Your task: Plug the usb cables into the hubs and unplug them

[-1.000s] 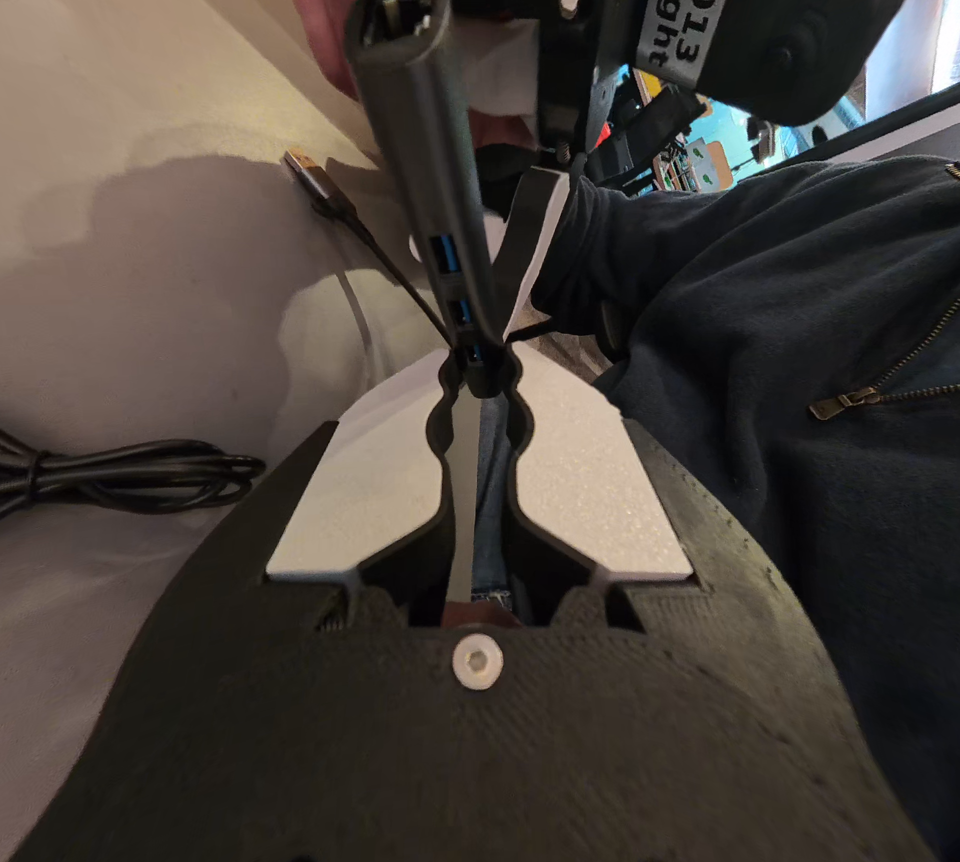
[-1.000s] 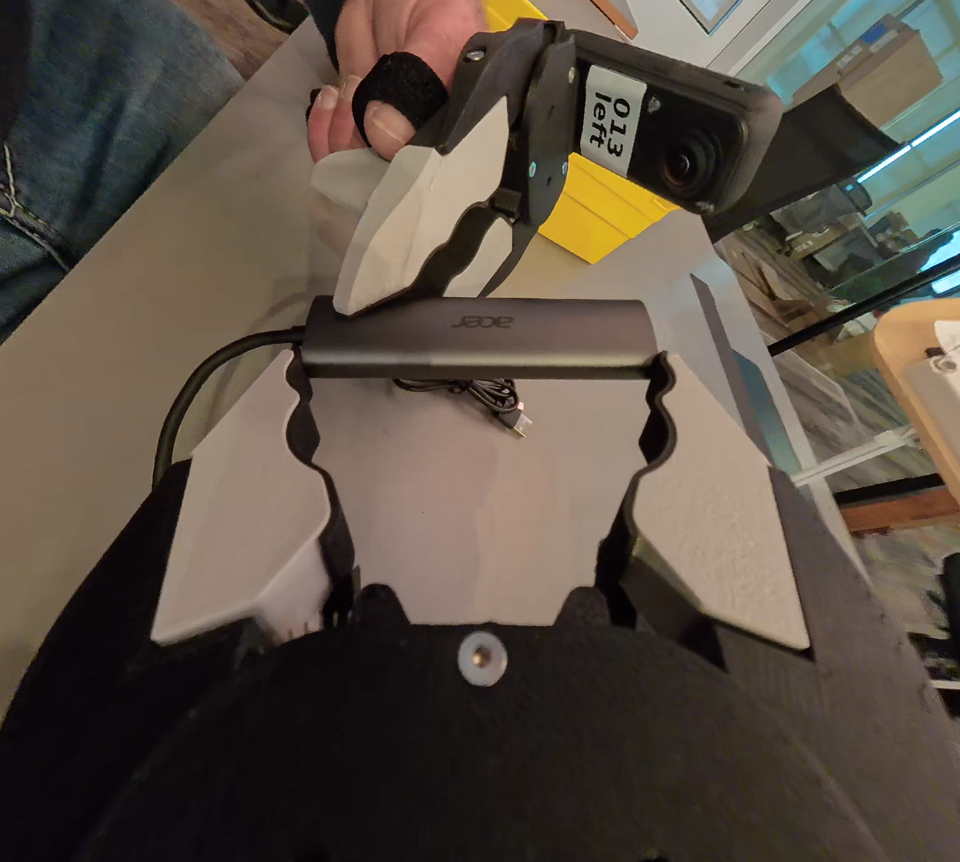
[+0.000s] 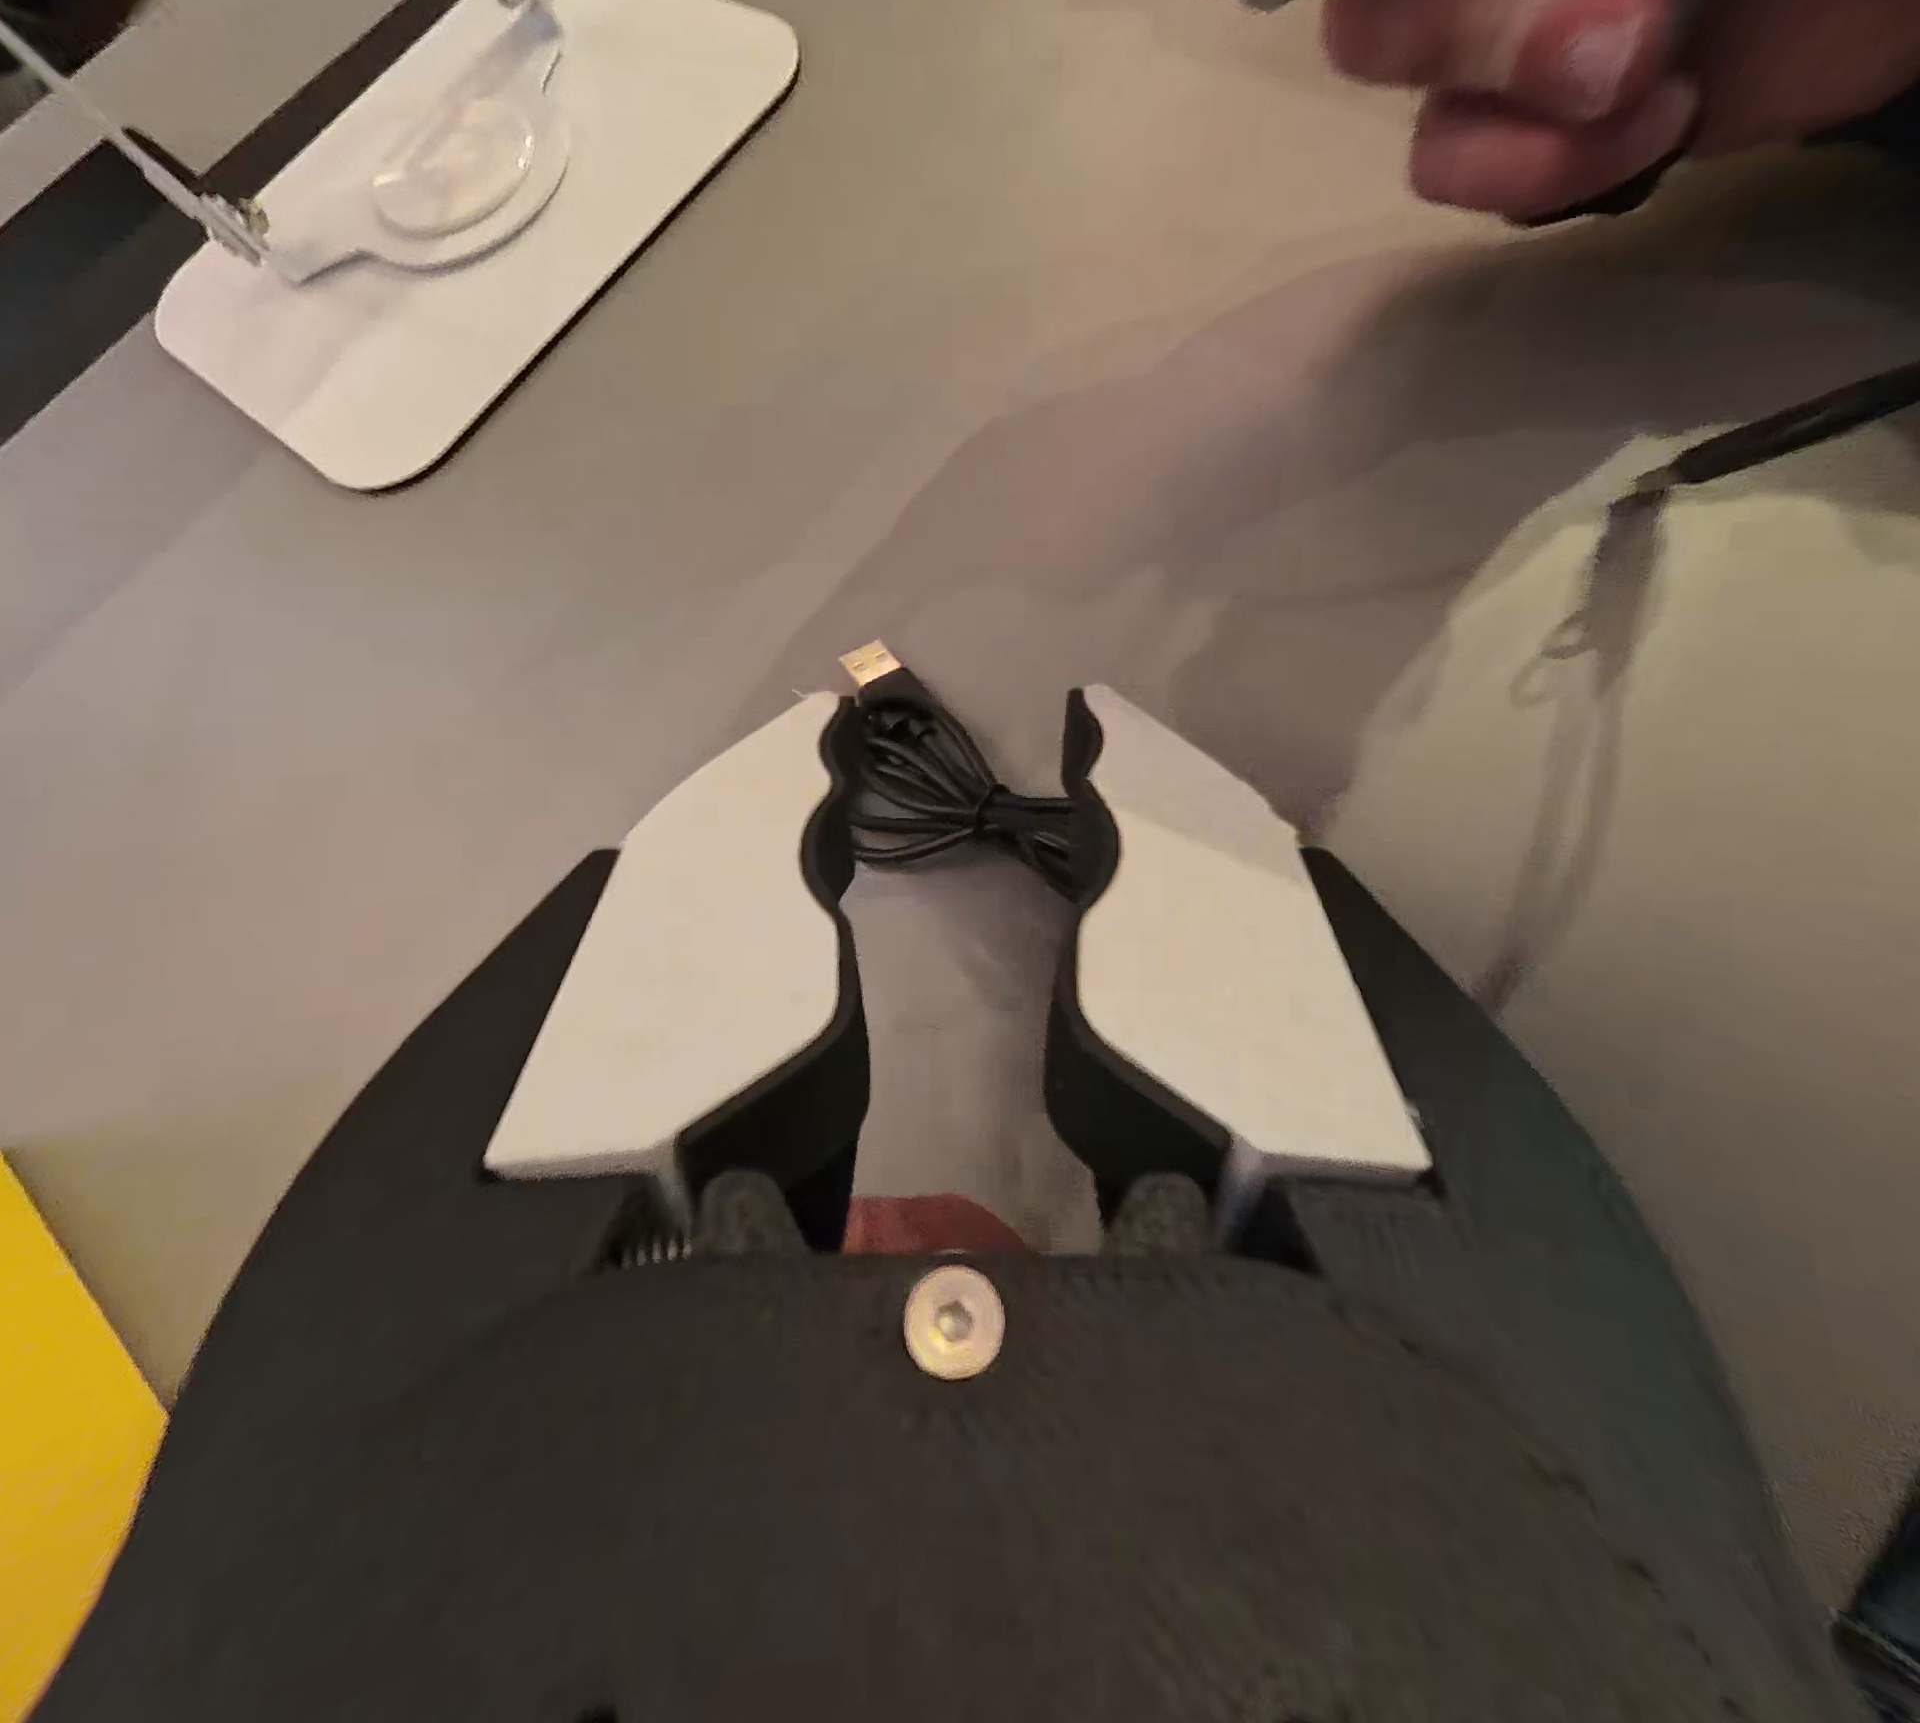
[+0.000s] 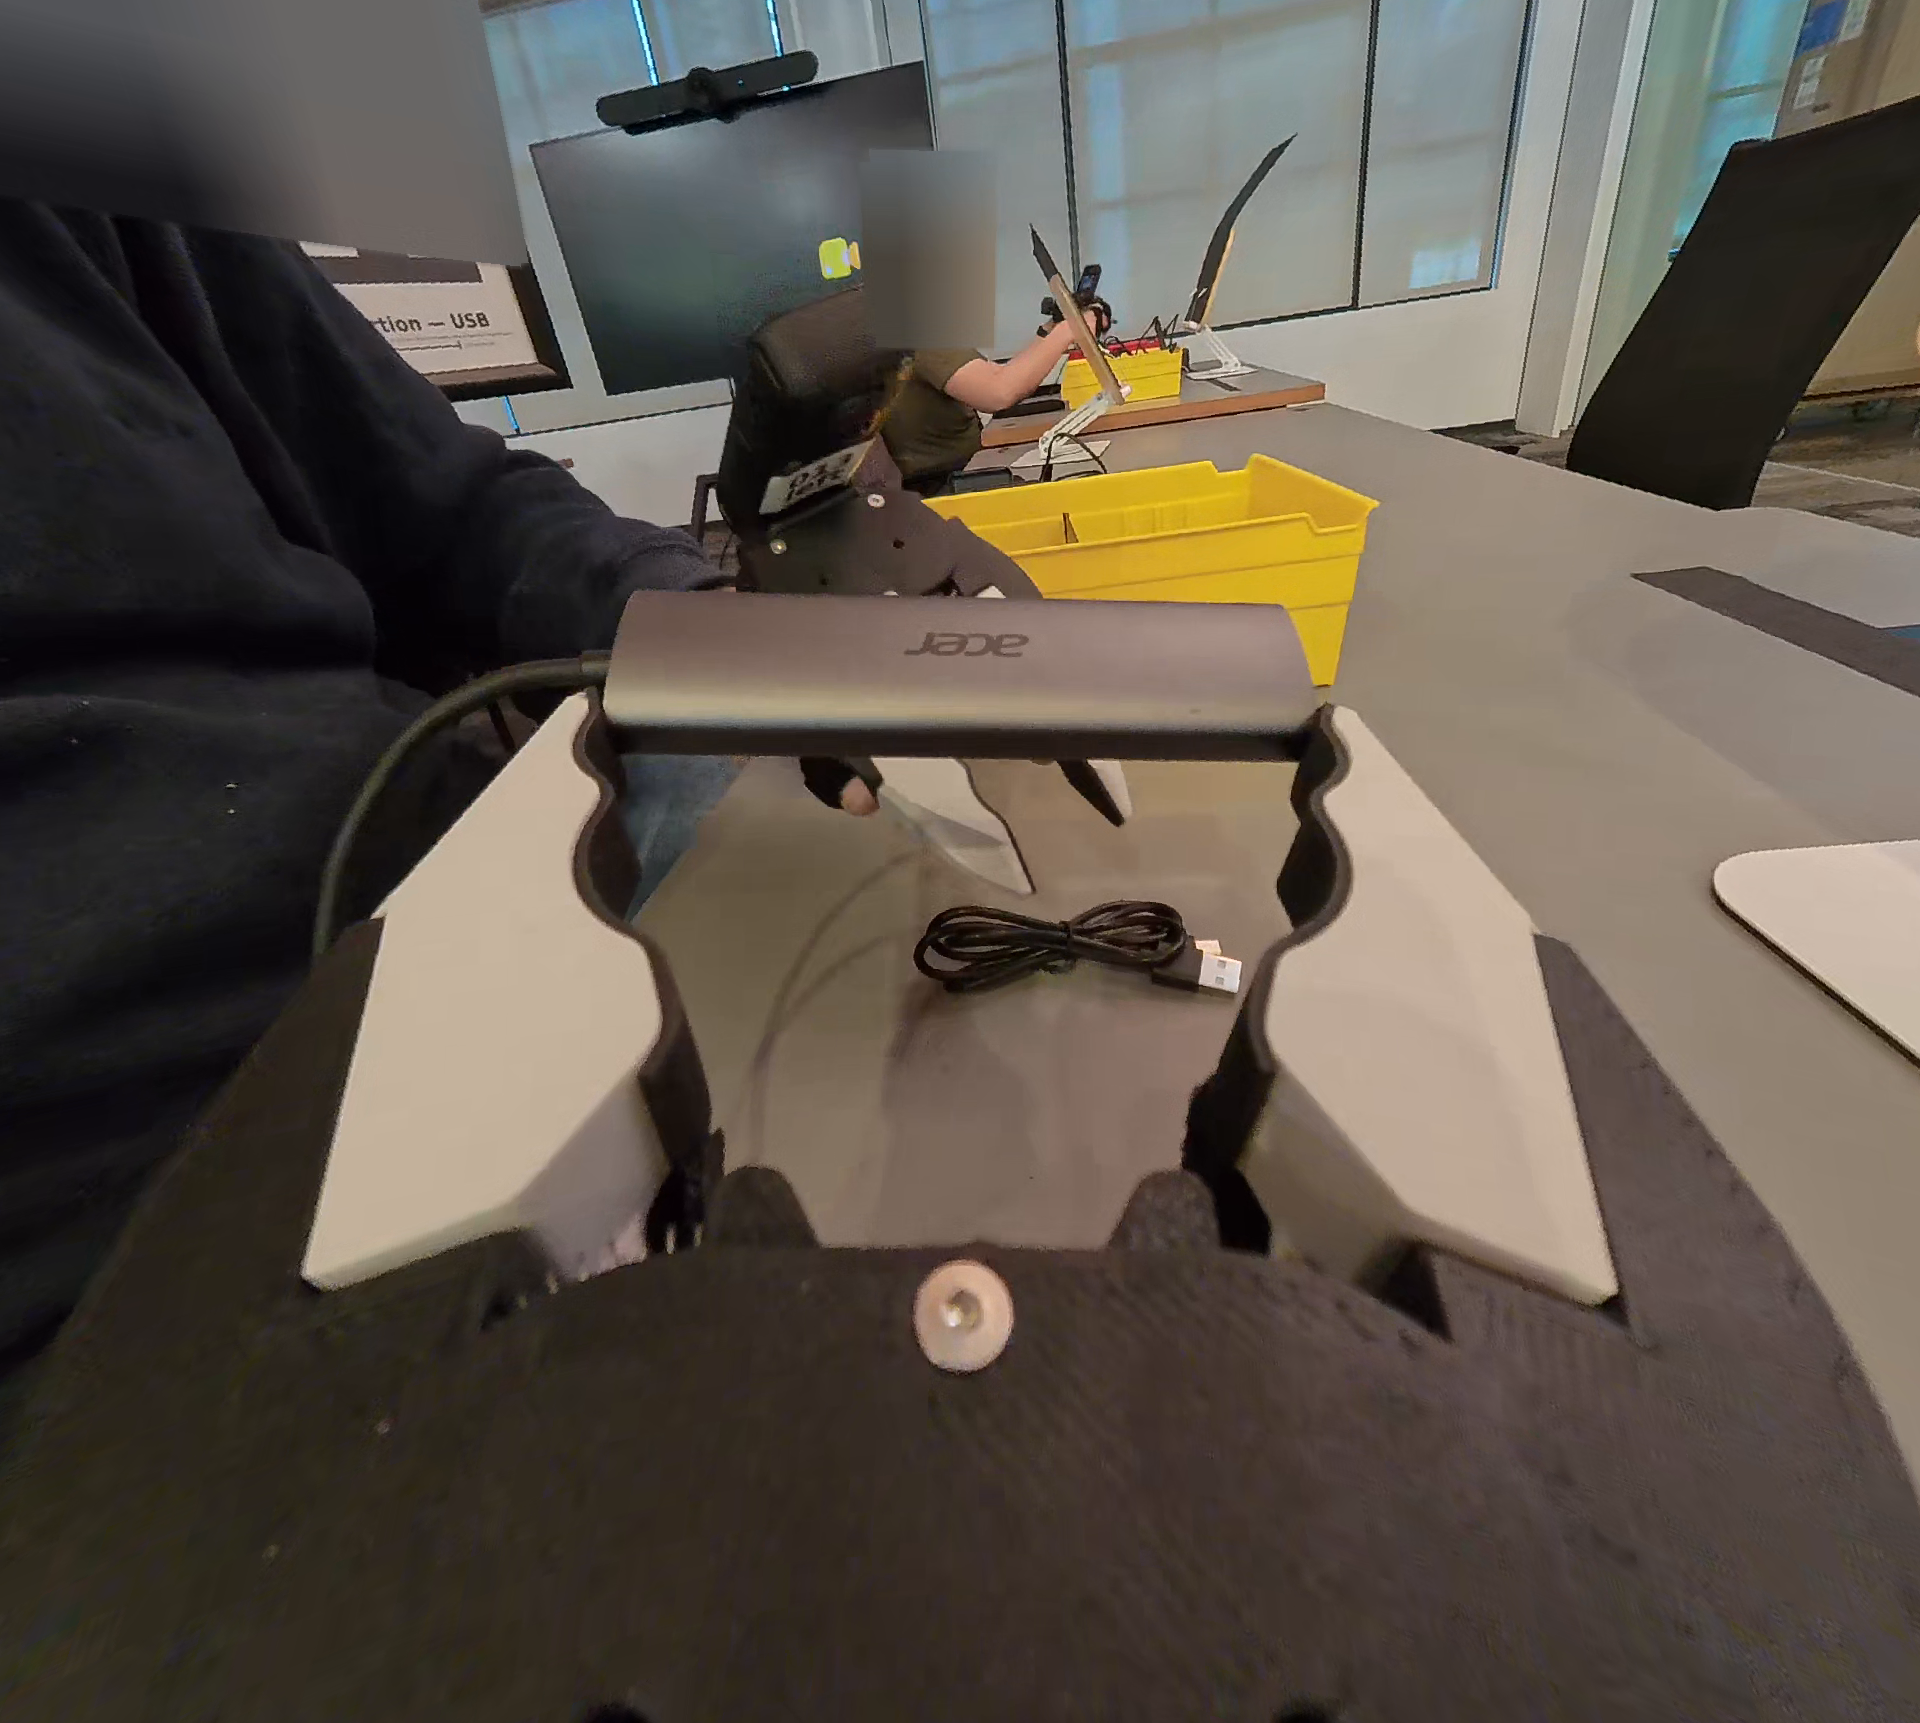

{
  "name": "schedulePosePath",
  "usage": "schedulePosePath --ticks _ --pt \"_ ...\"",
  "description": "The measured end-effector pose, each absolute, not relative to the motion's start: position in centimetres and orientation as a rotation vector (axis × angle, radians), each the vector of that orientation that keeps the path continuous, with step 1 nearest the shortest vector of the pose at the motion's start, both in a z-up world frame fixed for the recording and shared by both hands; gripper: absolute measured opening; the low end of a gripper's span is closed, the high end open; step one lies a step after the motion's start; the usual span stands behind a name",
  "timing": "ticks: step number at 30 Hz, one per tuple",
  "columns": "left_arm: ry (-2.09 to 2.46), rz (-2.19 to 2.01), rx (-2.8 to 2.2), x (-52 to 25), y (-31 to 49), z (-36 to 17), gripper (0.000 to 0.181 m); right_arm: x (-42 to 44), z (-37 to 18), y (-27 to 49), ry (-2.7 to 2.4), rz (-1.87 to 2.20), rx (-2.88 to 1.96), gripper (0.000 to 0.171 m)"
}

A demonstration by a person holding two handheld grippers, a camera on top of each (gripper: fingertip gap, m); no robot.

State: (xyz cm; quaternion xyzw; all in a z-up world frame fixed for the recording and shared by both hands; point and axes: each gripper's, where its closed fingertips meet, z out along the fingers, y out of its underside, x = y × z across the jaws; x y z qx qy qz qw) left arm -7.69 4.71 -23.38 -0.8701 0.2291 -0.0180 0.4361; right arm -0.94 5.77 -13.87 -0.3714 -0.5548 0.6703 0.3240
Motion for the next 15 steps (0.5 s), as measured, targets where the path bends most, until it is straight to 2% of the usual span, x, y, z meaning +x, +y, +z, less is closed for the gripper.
schedulePosePath --ticks 11,15 --pt "0.704 0.227 -2.286 -8.5 7.3 -27.4 0.026 -1.0 -14.1 5.9 -1.470 1.729 -0.979 0.126" --pt "0.674 0.152 -2.324 -8.8 7.0 -27.6 0.025 -0.9 -14.0 5.9 -1.467 1.724 -0.977 0.126"
